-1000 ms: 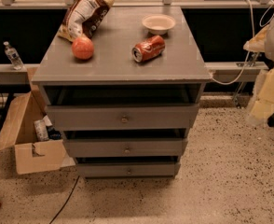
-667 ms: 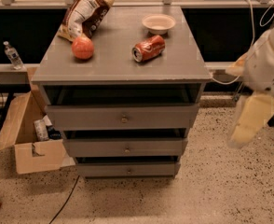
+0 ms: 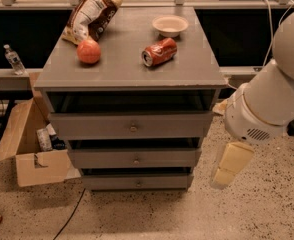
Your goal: Open top drawer
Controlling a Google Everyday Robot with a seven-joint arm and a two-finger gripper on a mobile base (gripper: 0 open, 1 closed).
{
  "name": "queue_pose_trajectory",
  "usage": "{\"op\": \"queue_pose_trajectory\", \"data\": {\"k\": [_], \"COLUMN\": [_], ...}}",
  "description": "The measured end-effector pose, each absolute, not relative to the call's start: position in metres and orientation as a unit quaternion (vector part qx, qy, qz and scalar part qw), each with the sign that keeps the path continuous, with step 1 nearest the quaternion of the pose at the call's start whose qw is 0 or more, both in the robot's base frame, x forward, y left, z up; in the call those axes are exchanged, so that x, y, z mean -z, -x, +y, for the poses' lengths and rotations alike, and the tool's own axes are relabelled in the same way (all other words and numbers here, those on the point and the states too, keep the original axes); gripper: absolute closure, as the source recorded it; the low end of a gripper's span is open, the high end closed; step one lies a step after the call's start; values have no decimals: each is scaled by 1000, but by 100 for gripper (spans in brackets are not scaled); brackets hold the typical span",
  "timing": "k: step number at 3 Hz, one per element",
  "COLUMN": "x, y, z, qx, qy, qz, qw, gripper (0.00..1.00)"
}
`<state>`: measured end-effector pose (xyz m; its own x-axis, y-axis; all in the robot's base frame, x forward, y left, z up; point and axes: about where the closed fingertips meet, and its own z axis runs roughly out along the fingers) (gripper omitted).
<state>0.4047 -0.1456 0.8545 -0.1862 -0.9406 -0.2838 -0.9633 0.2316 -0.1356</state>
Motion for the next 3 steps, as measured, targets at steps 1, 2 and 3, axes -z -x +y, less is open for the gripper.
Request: {"op": "queue_pose_trajectory", "data": {"k": [1,2,3], "x": [-798,-747,-747], "y": [-427,-467,-467], "z": [-126,-101,-100], "qx": [-49,-48,-48], "qy": [631,641,642], "qz": [758,740,740], "qw": [159,195,195], "gripper": [0,0,0]}}
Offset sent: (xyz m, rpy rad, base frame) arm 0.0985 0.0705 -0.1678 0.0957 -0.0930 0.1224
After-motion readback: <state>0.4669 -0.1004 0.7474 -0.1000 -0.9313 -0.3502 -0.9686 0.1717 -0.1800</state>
